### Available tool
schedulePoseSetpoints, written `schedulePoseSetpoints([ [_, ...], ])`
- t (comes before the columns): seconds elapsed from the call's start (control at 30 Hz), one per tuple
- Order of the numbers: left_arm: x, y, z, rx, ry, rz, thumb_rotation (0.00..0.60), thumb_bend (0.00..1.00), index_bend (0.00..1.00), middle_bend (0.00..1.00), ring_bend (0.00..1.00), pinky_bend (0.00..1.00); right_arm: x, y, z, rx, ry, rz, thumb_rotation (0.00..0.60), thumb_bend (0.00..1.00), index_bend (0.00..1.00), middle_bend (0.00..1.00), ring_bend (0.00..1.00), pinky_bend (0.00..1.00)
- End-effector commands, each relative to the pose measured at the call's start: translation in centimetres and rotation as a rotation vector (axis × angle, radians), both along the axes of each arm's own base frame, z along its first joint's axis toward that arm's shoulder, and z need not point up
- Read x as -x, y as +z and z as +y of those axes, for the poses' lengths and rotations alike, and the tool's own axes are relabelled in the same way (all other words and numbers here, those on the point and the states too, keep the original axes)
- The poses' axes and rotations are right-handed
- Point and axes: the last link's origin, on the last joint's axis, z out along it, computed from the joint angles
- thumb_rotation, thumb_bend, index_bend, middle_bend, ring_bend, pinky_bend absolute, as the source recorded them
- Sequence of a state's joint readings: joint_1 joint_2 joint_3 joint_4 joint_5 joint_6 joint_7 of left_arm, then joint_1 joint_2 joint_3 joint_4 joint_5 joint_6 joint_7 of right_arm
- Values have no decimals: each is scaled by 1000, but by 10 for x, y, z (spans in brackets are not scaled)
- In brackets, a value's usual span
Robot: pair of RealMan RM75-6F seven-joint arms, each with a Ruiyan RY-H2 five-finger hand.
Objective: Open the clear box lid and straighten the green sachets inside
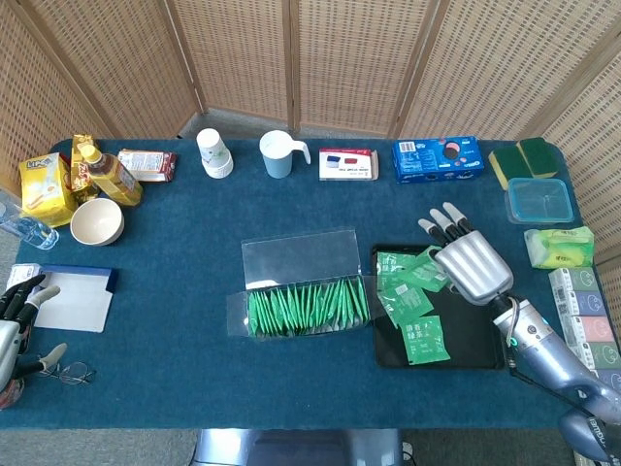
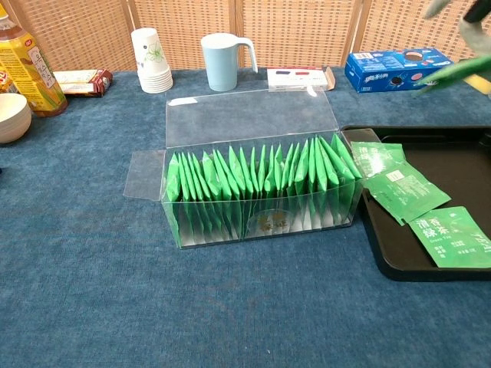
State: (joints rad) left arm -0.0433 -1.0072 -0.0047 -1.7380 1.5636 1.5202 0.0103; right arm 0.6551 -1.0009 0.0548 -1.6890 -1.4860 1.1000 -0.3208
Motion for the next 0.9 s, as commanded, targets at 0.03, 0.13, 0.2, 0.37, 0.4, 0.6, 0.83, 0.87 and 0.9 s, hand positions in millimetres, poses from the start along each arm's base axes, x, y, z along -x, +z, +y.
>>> schedulePoseSetpoints([
  [0.03,0,1,-1,-2,2,1,597,163,187,95,110,332,9,-6,0,-15,-36,33,600,384,340,98,29,0],
  [0.13,1,1,-2,-4,5,2,597,162,187,95,110,332,12,-9,-1,-22,-61,41,600,384,91,16,0,0],
  [0.2,1,2,-3,-5,8,2,597,162,187,95,110,332,12,-9,-1,-19,-67,43,600,377,9,0,0,0],
  [0.37,2,2,-4,-7,12,1,596,163,186,95,110,332,12,-8,0,-10,-76,36,600,292,0,0,0,0],
  [0.4,2,2,-4,-6,12,0,596,162,186,95,110,332,11,-7,0,-6,-77,32,600,271,0,0,0,0],
  [0.6,1,1,-3,-4,8,0,596,163,186,95,110,332,11,-5,1,7,-79,19,600,243,0,0,0,0],
  [0.83,2,3,-3,-8,13,2,598,162,187,95,110,332,9,3,4,40,-84,-13,600,240,0,0,0,0],
  [0.87,2,3,-4,-8,14,2,597,162,187,95,110,332,9,3,4,43,-88,-22,600,240,0,0,0,0],
  [0.9,3,3,-4,-8,16,2,598,162,187,95,110,332,9,4,6,45,-94,-34,600,239,0,0,0,0],
])
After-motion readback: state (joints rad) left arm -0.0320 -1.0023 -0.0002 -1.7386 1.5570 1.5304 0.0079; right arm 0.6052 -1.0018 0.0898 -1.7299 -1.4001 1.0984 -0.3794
